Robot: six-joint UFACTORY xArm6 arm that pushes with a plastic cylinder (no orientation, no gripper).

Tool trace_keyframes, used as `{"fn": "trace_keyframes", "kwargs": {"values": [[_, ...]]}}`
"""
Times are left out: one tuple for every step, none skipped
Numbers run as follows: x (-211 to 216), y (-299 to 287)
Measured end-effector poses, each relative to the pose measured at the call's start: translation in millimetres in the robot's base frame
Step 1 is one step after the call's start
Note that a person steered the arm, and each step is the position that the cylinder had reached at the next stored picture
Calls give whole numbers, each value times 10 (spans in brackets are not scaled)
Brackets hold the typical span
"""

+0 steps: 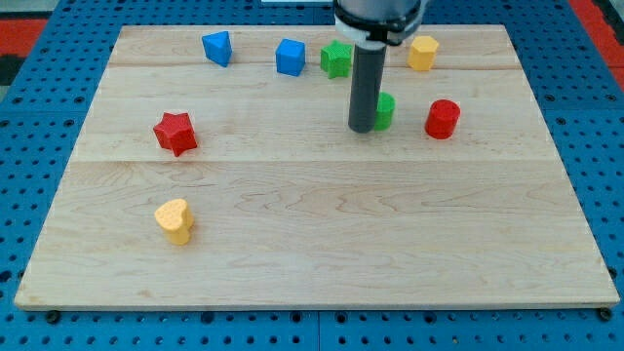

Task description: Move the green circle to the yellow hexagon

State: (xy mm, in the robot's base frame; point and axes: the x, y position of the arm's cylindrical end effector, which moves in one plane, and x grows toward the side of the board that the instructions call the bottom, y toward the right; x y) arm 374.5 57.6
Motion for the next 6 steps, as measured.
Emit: {"fn": "trace_keyframes", "kwargs": {"values": [[-227, 3], [-162, -70], [-76, 155], [-78, 620], [-104, 833], [-371, 814]]}}
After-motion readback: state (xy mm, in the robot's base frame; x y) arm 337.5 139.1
